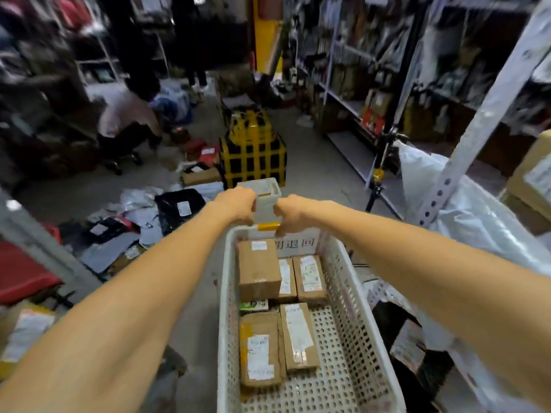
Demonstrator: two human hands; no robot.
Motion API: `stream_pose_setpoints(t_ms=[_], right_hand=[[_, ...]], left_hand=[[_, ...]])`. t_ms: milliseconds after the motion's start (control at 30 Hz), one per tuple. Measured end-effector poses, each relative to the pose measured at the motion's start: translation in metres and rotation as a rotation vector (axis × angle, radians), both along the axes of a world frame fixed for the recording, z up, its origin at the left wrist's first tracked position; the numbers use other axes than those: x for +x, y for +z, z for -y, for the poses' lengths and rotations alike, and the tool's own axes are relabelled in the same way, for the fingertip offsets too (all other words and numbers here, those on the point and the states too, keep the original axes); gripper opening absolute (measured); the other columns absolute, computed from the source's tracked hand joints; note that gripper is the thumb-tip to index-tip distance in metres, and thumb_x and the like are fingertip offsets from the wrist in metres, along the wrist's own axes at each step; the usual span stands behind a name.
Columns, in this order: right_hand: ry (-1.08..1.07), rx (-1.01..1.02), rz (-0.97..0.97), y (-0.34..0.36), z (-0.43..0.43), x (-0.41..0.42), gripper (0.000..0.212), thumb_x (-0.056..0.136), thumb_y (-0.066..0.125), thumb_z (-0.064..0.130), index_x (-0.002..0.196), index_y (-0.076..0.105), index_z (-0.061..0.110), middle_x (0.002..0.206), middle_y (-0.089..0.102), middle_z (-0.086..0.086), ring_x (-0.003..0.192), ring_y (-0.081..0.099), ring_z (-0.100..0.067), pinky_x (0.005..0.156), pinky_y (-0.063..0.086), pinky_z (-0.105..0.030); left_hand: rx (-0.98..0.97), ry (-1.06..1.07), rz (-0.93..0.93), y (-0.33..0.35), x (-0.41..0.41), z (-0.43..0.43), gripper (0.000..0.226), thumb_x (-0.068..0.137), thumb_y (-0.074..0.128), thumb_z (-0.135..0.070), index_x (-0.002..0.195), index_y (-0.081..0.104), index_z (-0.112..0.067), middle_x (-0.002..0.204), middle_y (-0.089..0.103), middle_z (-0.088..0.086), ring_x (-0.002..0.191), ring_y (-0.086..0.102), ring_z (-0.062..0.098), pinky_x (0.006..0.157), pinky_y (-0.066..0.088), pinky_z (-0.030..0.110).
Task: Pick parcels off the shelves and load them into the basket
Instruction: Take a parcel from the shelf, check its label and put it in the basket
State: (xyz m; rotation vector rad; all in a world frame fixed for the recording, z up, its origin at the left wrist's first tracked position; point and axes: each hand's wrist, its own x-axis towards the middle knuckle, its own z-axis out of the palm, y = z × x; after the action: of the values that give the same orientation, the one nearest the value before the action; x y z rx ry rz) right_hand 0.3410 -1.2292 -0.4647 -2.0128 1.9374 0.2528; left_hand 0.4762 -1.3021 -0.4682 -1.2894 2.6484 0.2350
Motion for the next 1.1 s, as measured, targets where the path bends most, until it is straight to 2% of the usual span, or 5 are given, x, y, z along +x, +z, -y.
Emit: stream_pose_setpoints(t_ms=[167, 400, 467, 767, 1100], right_hand=[[0.129, -0.157, 0.073, 0.065, -0.019, 0.022, 0.039, 0.084, 0.070, 0.033, 0.113, 0.054, 0.012, 0.103, 0.055, -0.007, 0.086, 0.051, -0.022, 0.068, 0.042, -0.033], [0.447, -0.182, 0.099, 0.104, -0.085, 0.062, 0.045, 0.084, 0.070, 0.032, 0.116, 0.056, 0.003, 0.104, 0.062, -0.012, 0.091, 0.059, -0.030, 0.073, 0.053, -0.039], [0.529, -0.213, 0.101, 0.117, -0.105, 0.078, 0.038, 0.082, 0.071, 0.034, 0.104, 0.057, 0.007, 0.098, 0.060, -0.011, 0.088, 0.059, -0.031, 0.065, 0.049, -0.035], [0.966, -0.250, 0.190, 0.136, -0.229, 0.187, 0.035, 0.083, 0.067, 0.035, 0.108, 0.062, 0.012, 0.097, 0.065, -0.007, 0.080, 0.060, -0.024, 0.066, 0.050, -0.034], [1.483, -0.088, 0.263, 0.109, -0.456, 0.289, 0.067, 0.088, 0.065, 0.045, 0.141, 0.040, 0.013, 0.138, 0.049, -0.010, 0.119, 0.052, -0.029, 0.096, 0.046, -0.038]], left_hand=[[-0.016, 0.214, -0.049, 0.050, 0.055, -0.041, 0.034, 0.074, 0.076, -0.028, 0.104, 0.066, -0.016, 0.104, 0.067, 0.005, 0.092, 0.062, 0.024, 0.083, 0.054, 0.039], [-0.020, 0.498, -0.102, 0.091, 0.106, -0.147, 0.032, 0.072, 0.079, -0.031, 0.099, 0.069, -0.018, 0.101, 0.067, 0.000, 0.091, 0.062, 0.021, 0.080, 0.053, 0.038], [-0.040, 0.568, -0.094, 0.097, 0.119, -0.182, 0.033, 0.072, 0.078, -0.031, 0.101, 0.069, -0.018, 0.100, 0.067, 0.000, 0.091, 0.062, 0.021, 0.082, 0.054, 0.038], [-0.139, 0.988, -0.037, 0.120, 0.206, -0.374, 0.021, 0.075, 0.075, -0.032, 0.094, 0.069, -0.026, 0.100, 0.067, -0.004, 0.087, 0.062, 0.018, 0.075, 0.053, 0.033], [-0.094, 1.604, 0.006, 0.122, 0.232, -0.679, 0.040, 0.074, 0.077, -0.036, 0.108, 0.063, -0.022, 0.102, 0.062, -0.002, 0.093, 0.061, 0.020, 0.076, 0.051, 0.032]])
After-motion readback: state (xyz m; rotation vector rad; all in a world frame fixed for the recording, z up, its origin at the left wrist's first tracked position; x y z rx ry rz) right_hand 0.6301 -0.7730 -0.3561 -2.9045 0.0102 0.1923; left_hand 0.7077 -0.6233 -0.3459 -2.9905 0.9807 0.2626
